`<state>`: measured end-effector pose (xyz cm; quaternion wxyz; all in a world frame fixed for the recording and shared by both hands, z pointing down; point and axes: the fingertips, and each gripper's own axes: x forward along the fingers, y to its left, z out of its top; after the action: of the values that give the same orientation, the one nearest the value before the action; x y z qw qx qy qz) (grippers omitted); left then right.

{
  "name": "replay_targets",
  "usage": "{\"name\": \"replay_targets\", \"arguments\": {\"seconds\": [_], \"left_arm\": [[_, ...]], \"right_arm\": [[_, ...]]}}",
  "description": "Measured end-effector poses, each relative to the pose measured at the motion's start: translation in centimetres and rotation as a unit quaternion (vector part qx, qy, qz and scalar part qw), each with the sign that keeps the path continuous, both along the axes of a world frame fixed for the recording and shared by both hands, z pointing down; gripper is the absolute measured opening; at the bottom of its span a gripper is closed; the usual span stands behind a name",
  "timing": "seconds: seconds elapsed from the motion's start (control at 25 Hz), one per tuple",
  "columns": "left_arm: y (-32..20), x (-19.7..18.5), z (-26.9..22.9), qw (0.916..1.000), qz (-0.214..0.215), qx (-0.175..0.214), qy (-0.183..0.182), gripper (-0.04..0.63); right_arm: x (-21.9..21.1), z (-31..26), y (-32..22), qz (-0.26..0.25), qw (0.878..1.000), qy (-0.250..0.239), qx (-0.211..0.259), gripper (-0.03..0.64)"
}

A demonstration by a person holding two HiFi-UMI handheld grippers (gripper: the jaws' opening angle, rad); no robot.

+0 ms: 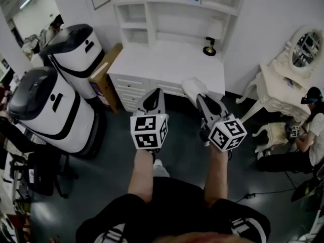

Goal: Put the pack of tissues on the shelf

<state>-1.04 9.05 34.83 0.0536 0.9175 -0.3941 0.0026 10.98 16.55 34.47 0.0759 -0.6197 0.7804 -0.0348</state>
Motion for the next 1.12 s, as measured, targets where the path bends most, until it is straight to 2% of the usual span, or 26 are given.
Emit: {"name": "replay_targets", "arguments": {"seconds": [0.24, 0.4, 0.6, 0.84, 1.12], "left_arm": [[-8.3, -2.0, 0.9, 0.9991, -0.030, -0.007, -0.028, 0.011], [-13.9, -4.2, 0.8, 0.9988, -0.047, -0.015, -0.009, 0.009], [-19.1, -3.5, 0.8, 0.9996, -0.024, -0.012, -0.006, 0.011], [-24.9, -1.1, 1.0, 0.9994, 0.013, -0.030, 0.007, 0.011], [-29.6, -0.8, 2.4, 0.9972, 0.043, -0.048, 0.038, 0.011]], "right_arm": [[-1.3, 1.0, -7.9, -0.024, 0.999, -0.028, -0.005, 0.055], [-3.8, 1.0, -13.8, -0.048, 0.999, -0.010, -0.015, 0.055], [-4.8, -0.6, -19.6, -0.052, 0.999, 0.002, -0.001, 0.055], [-4.4, -1.3, -25.3, -0.039, 0.999, 0.026, -0.014, 0.055], [-4.0, 0.4, -28.6, -0.001, 0.999, 0.042, -0.034, 0.055]]}}
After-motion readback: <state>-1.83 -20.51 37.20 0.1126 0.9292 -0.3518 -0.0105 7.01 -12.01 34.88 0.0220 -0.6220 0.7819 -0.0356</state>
